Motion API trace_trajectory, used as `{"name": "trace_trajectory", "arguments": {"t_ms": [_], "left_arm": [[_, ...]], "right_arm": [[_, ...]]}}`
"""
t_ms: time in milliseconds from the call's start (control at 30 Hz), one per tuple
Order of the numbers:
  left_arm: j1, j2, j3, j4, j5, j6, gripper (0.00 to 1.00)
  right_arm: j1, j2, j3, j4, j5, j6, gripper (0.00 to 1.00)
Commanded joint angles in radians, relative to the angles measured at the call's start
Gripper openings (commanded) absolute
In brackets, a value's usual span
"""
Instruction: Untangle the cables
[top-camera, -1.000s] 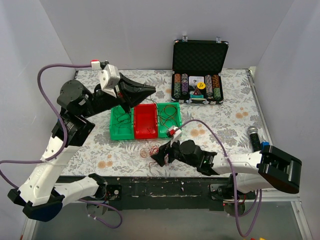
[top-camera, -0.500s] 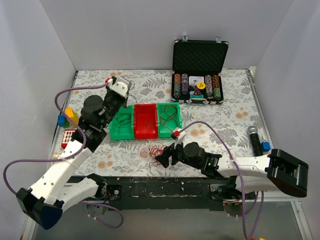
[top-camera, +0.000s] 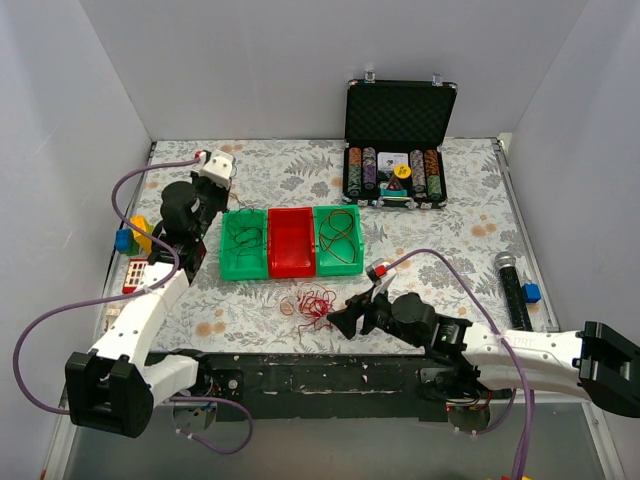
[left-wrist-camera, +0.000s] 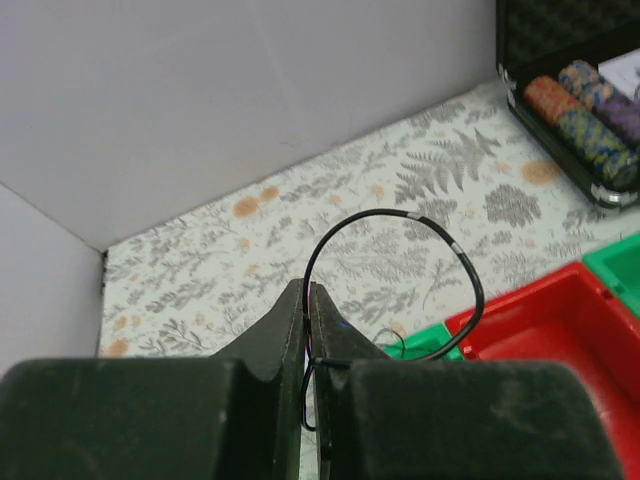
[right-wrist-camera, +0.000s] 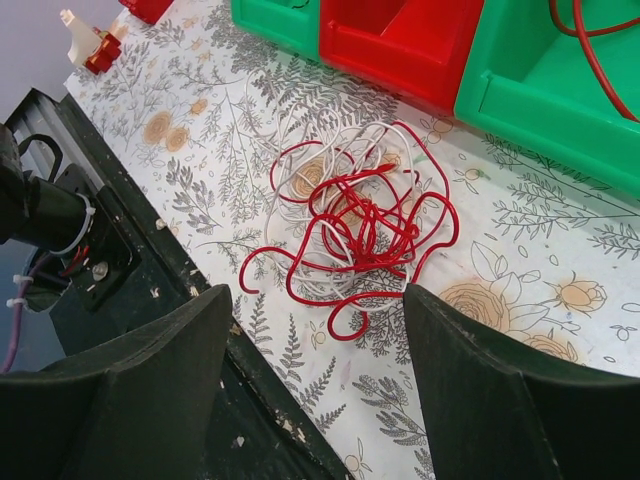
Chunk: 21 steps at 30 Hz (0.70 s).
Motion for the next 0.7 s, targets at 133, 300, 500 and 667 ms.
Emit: {"name": "trace_trajectory", "arguments": {"t_ms": [133, 300, 500, 667], "left_arm": [[-0.002, 0.063, -0.156, 0.109, 0.001, 0.096, 0.00], [0.029, 0.092, -0.141, 0.132, -0.021, 0.059, 0.00], [0.032, 0.101, -0.168, 0.225, -0.076, 0.114, 0.00], [0.067, 0.113, -0.220, 0.368, -0.124, 0.161, 0.00]], "right_arm": [[0.005, -0.051, 0.014, -0.044, 0.050, 0.007, 0.76], [0.005, -0.078, 0.011, -0.071, 0.062, 0.008, 0.76], [0.005, -0.085, 0.009, -0.077, 0.068, 0.011, 0.76], [0.005, -0.086, 0.020, -0.090, 0.070, 0.010, 0.76]]}}
